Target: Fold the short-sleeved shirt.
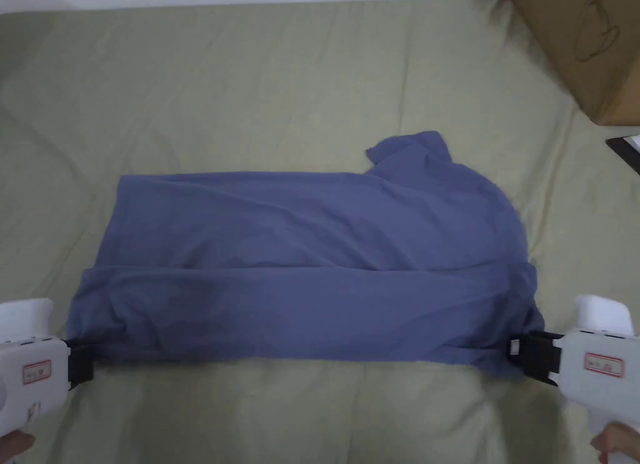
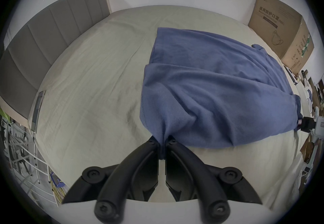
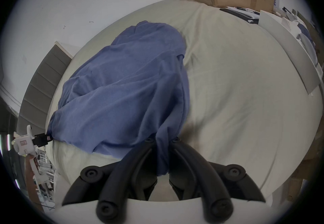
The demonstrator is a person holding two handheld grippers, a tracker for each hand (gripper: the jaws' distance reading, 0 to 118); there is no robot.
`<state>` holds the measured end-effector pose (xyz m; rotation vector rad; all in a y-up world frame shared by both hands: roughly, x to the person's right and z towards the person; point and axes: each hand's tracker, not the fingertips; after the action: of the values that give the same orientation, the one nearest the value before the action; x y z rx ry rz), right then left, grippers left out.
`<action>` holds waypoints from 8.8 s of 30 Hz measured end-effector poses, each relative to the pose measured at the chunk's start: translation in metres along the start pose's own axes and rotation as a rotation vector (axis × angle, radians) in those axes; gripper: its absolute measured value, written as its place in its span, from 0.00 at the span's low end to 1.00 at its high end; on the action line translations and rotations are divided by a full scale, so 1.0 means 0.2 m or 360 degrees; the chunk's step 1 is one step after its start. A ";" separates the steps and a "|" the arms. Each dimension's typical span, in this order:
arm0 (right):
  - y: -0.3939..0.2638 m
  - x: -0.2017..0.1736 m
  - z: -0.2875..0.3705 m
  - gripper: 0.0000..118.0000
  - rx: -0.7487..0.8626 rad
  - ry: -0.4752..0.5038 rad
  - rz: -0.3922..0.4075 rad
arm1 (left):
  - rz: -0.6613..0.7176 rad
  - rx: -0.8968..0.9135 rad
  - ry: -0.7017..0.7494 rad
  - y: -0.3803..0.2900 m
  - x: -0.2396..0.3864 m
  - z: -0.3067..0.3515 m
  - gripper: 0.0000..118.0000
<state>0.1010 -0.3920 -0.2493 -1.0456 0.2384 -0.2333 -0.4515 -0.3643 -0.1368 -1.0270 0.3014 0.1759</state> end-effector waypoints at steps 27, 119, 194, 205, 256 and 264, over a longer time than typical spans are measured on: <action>-0.26 0.13 0.47 0.87 -0.0021 -0.0165 0.0131 | 0.0260 0.0115 -0.0052 -0.38 -0.19 0.31 0.91; -0.20 0.07 0.49 0.01 -0.0125 -0.0098 0.0503 | -0.0010 0.0014 -0.0166 -0.19 -0.04 0.29 0.02; -0.38 -0.73 0.19 0.00 0.0025 0.0281 0.0355 | 0.0846 -0.0089 -0.1149 -0.19 -0.54 -0.11 0.03; -0.38 -0.48 0.25 0.00 0.0119 0.0269 0.0207 | 0.0569 0.0018 -0.1190 0.07 0.05 0.36 0.03; -0.40 -0.03 0.55 0.00 0.0516 0.0105 0.0070 | -0.0427 -0.0503 -0.1111 -0.09 1.49 0.11 0.01; -0.42 -0.03 0.59 0.00 0.0570 0.0050 0.0118 | -0.0559 -0.0605 -0.1263 -0.16 1.64 0.12 0.01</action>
<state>0.1241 -0.3331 -0.1187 -0.6777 0.2526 -0.2164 -0.1282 -0.3590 -0.2079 -1.2803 -0.6525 0.3126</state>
